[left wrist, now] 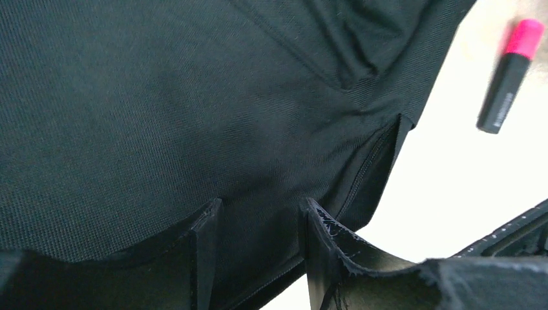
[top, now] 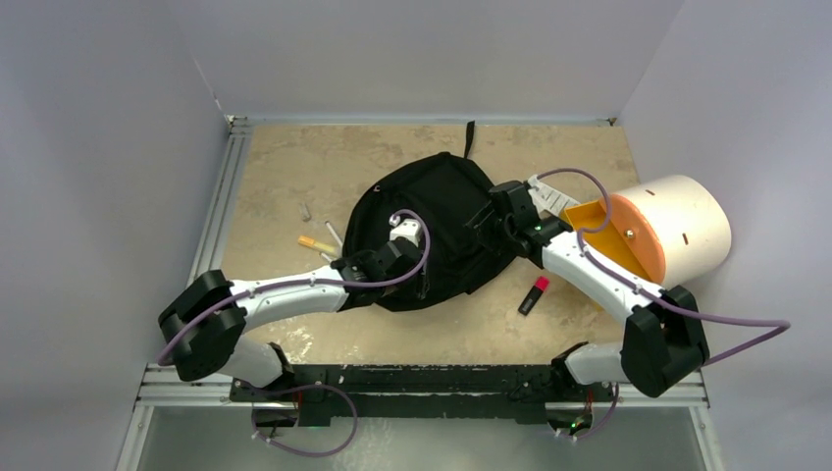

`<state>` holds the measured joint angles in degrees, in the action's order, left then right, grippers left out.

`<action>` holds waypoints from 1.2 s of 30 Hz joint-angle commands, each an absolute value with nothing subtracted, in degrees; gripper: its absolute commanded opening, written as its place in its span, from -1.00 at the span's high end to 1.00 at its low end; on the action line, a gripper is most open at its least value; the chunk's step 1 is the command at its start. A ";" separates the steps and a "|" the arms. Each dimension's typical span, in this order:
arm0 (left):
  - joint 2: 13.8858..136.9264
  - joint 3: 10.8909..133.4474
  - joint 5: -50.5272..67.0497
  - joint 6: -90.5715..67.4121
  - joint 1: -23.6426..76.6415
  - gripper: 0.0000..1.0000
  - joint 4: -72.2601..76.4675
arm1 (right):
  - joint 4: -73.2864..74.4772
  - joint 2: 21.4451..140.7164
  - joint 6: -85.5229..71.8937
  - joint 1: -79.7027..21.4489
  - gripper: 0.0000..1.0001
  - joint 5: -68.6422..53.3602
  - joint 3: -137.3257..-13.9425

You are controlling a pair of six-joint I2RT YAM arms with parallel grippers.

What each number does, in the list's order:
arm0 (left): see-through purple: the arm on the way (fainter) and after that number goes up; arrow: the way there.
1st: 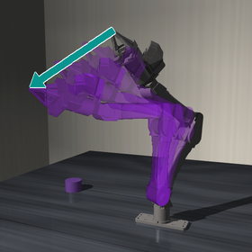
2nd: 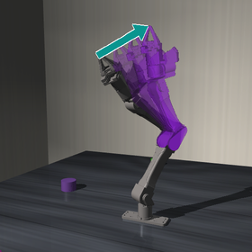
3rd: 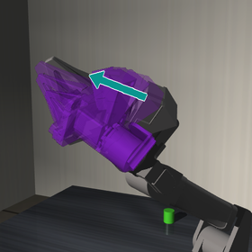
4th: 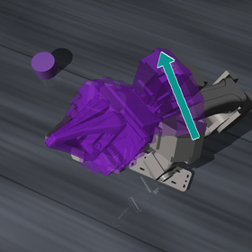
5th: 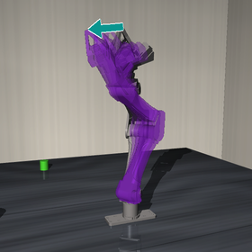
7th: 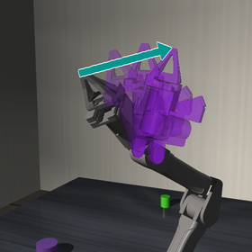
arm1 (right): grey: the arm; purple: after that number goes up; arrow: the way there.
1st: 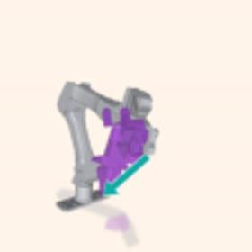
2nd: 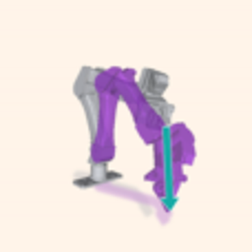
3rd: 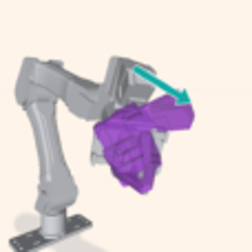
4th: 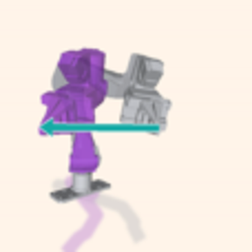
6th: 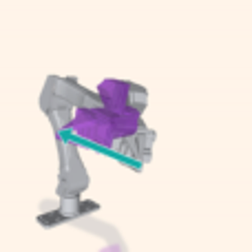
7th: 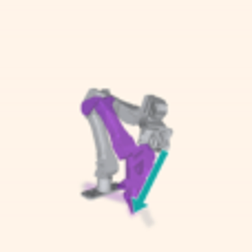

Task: Pack the student bag
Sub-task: Unzip the student bag at the center of the board.

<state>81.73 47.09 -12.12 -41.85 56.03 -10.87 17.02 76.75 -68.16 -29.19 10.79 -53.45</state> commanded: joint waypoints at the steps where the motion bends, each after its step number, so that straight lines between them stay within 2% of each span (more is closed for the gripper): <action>1: 82.79 43.91 -11.77 -45.46 56.79 0.10 -6.39 | 15.60 76.58 -70.08 -29.24 -0.03 9.85 -52.78; 25: 87.67 42.54 -12.26 -48.55 60.20 0.15 -5.05 | 9.14 79.53 -70.05 -29.29 0.11 5.05 -47.58; 32: 87.45 42.54 -12.64 -48.52 60.46 0.16 -5.62 | 7.87 82.54 -69.82 -29.30 0.22 5.88 -47.34; 36: 87.36 42.54 -12.74 -48.55 60.62 0.16 -5.80 | 7.87 84.11 -69.68 -29.33 0.37 6.90 -47.63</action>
<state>87.02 42.74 -13.45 -47.44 59.75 -5.17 8.71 83.02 -69.43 -29.19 5.10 -47.53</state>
